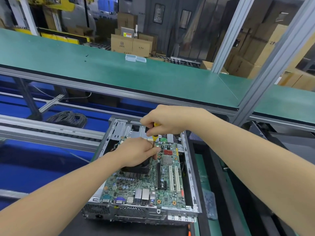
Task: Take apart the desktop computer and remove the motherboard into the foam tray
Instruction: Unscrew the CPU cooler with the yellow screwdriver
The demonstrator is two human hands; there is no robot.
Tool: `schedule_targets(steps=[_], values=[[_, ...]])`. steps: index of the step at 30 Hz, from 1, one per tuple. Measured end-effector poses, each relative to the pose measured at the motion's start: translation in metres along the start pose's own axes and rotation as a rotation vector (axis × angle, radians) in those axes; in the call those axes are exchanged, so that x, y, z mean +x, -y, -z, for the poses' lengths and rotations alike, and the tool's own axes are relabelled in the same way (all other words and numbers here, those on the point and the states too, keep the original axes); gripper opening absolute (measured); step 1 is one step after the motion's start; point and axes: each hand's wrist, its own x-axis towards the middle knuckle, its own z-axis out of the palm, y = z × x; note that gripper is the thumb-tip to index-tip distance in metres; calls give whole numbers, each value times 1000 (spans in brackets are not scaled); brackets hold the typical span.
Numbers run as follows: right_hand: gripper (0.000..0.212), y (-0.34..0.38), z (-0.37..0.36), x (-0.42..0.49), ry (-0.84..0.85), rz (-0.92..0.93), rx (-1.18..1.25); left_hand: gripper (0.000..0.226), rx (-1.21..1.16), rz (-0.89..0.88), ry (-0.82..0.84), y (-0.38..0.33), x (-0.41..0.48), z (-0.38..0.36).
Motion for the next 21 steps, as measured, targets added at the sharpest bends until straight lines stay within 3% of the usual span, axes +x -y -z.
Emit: schedule_targets(steps=[3,7,9,11,13,15,17,21], values=[[35,-8,-5,-5,-40,-15,27,55,-2,-17,2,-2,-1,2],[30,3,-23,-8,-231,-266,154,55,-60,40,20,-3,-2,3],[15,19,-42,-3,-555,-420,381,52,-73,54,20,-6,-3,3],[5,40,-59,7,-973,-566,779,47,-74,48,10,-8,-4,5],[6,57,-65,20,-1172,-665,1074,48,-51,34,-20,-9,-6,5],[12,65,-66,35,-1234,-742,1253,46,-15,39,2,-7,-7,5],[35,66,-62,45,-1299,-762,1338,44,20,64,37,-6,-6,5],[63,64,-62,51,-1242,-629,1304,43,21,48,29,-5,-5,4]])
